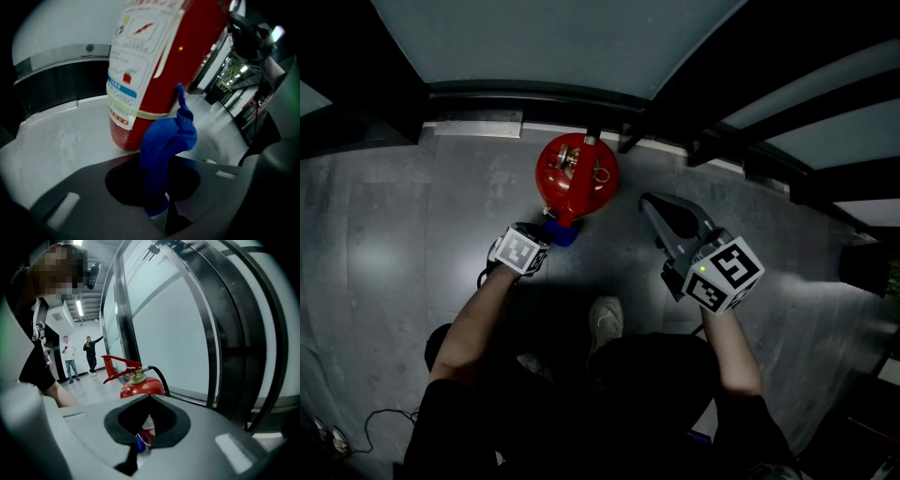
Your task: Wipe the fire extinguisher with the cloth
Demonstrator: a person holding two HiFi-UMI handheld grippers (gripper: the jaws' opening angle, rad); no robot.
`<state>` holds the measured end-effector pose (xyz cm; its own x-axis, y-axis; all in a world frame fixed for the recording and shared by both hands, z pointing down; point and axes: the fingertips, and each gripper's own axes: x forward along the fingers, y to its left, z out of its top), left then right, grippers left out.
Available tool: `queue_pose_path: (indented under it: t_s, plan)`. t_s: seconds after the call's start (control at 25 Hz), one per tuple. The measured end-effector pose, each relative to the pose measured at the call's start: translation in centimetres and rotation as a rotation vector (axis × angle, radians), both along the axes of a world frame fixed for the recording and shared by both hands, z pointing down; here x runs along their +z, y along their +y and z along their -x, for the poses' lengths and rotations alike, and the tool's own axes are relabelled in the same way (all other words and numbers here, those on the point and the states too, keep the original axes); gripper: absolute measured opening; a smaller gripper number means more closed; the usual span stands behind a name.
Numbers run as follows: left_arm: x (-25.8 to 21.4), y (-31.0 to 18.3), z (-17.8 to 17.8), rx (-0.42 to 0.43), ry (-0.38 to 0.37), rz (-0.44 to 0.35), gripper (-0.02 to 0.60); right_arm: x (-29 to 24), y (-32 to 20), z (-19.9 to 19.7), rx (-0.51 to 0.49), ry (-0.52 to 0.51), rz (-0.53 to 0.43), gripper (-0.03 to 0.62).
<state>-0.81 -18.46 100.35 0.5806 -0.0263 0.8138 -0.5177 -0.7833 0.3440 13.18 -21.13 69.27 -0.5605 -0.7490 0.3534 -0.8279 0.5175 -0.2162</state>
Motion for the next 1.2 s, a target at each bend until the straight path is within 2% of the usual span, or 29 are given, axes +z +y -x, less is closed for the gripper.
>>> queue_pose_path:
  t_s: [0.12,0.2,0.28,0.32,0.44,0.56,0.64,0.72,0.84,0.92,0.96,1.04,1.2]
  plan:
    - [-4.6,2.7,-0.3,0.177,0.084,0.011,0.069,-0.1,-1.0,0.2,-0.006,0.014,-0.004,0.003]
    - [-8.8,4.2,-0.3,0.271,0.176,-0.027,0.069,-0.3,-1.8,0.3,0.007,0.013,-0.011,0.003]
    - [-14.0,5.4,0.4,0.298,0.296,-0.078,0.069,-0.9,-2.6,0.7,0.017,0.005,-0.024,0.003]
    - [-16.5,5.7,1.0,0.278,0.361,-0.094,0.069,-1.2,-3.0,1.0,0.017,0.002,-0.031,0.004]
    - [-22.1,4.7,2.9,0.119,0.511,-0.122,0.069,-1.7,-3.9,2.2,0.002,0.001,-0.043,0.003]
    - [-24.9,1.9,4.0,-0.045,0.563,-0.169,0.069,-1.6,-4.5,3.1,-0.013,0.008,-0.044,0.003]
    - [-26.1,0.1,3.9,-0.139,0.608,-0.17,0.069,-1.6,-4.8,3.3,-0.005,0.009,-0.047,0.004]
    - [-27.0,-1.2,3.3,-0.231,0.693,-0.123,0.069,-1.7,-4.8,2.9,0.02,0.006,-0.049,0.003]
    - [-26.7,-2.5,2.4,-0.42,0.861,0.034,0.069,-1.4,-4.4,1.9,0.06,-0.006,-0.042,0.003]
    - [-25.4,-3.0,2.1,-0.543,0.937,0.131,0.069,-1.1,-4.2,1.3,0.08,-0.022,-0.032,0.003]
    - [-24.5,-3.2,1.9,-0.586,0.946,0.156,0.068,-1.0,-4.1,1.0,0.085,-0.026,-0.027,0.003]
    - [-22.8,-3.3,1.9,-0.635,0.913,0.168,0.069,-0.8,-3.7,0.6,0.088,-0.022,-0.021,0.003]
    - [-20.0,-3.5,1.4,-0.656,0.814,0.192,0.068,-0.6,-3.1,0.2,0.087,-0.019,-0.012,0.003]
